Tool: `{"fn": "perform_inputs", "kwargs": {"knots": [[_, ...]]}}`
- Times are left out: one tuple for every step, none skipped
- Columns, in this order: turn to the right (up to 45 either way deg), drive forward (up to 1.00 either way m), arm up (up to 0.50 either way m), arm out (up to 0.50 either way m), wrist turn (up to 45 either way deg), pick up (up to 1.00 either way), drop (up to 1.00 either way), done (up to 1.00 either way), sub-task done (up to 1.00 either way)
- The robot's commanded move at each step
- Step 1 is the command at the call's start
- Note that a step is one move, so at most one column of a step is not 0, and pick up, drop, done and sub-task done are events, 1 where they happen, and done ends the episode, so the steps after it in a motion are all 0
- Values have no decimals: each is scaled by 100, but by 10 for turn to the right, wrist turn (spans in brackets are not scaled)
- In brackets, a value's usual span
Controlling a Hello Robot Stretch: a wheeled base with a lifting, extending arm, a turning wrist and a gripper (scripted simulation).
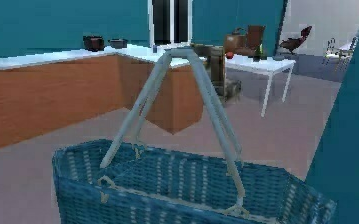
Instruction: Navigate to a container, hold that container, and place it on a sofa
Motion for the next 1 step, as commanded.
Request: {"fn": "perform_inputs", "kwargs": {"knots": [[90,0,0,0,0,0,0,0,0]]}}
